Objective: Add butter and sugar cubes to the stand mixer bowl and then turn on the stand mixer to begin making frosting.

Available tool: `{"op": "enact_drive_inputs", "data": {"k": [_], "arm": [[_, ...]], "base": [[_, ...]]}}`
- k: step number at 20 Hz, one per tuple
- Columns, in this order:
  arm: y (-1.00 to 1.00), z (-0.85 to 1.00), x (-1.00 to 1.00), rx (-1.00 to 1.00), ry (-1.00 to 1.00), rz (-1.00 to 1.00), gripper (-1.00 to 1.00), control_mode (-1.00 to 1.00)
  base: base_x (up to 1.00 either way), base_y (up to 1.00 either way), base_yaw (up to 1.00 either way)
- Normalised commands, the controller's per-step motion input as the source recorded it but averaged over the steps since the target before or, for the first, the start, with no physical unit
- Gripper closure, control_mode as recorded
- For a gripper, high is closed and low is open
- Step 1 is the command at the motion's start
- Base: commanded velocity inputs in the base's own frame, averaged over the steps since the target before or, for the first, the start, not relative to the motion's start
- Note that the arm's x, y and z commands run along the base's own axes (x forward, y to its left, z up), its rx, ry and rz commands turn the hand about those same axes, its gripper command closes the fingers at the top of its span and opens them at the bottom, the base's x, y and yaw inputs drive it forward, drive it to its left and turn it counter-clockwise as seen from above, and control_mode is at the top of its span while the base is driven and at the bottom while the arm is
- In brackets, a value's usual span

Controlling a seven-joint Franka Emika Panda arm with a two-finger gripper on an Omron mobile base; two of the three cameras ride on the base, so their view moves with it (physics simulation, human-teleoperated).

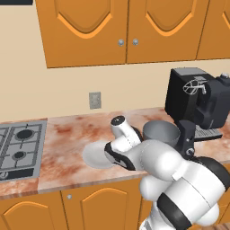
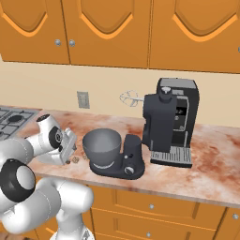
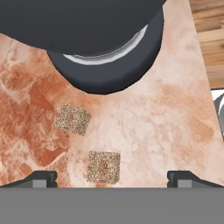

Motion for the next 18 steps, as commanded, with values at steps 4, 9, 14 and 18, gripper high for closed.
{"op": "enact_drive_inputs", "data": {"k": [4,9,14,18], "arm": [[0.00,-0.17,0.00,0.00,0.01,-0.02,-1.00,-1.00],[0.00,-0.18,0.05,0.00,0.00,-0.01,-1.00,-1.00],[0.00,0.00,0.23,0.00,0.00,0.00,-1.00,-1.00],[0.00,-0.05,0.19,0.00,0.00,0.00,-1.00,-1.00]], "base": [[0.00,0.00,0.00],[0.00,0.00,0.00],[0.00,0.00,0.00],[0.00,0.00,0.00]]}}
